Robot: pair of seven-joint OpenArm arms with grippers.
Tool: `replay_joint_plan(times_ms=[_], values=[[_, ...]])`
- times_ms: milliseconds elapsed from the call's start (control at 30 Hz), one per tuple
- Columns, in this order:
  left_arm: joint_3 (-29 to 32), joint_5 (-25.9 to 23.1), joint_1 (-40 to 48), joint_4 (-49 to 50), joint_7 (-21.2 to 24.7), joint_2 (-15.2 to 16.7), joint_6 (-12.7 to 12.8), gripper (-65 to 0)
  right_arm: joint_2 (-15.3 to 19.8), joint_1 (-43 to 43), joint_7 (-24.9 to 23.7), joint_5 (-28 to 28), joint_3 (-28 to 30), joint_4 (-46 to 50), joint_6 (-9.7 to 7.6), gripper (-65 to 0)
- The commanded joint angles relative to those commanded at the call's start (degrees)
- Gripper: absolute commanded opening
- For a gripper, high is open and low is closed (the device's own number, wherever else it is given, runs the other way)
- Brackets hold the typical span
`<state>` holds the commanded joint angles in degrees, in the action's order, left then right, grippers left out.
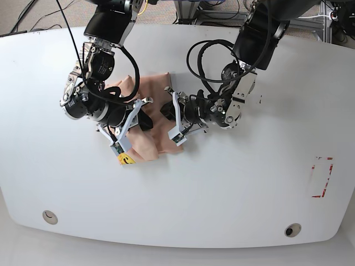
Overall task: Layout the t-shirt on the table in an organized manner, then fold the t-shirt properly
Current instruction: 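Lift the shirt end with the right gripper and fold it over toward the left gripper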
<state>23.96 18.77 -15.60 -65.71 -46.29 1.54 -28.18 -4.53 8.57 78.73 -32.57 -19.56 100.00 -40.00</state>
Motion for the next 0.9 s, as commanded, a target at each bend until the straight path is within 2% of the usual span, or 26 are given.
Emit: replay_joint_plan(times_ms=[433,900], values=[[-0.09,0.09,0.0,-0.09,0.0,0.0,0.0,-56.5,0.0,0.09,-0.88,-0.18,0.0,-0.97,0.0,-63.6],[0.0,0.09,0.0,-0.09,0.0,0.0,0.0,-56.5,-1.58,1.05,-0.97,0.09,0.0,-1.14,0.0,-63.6]])
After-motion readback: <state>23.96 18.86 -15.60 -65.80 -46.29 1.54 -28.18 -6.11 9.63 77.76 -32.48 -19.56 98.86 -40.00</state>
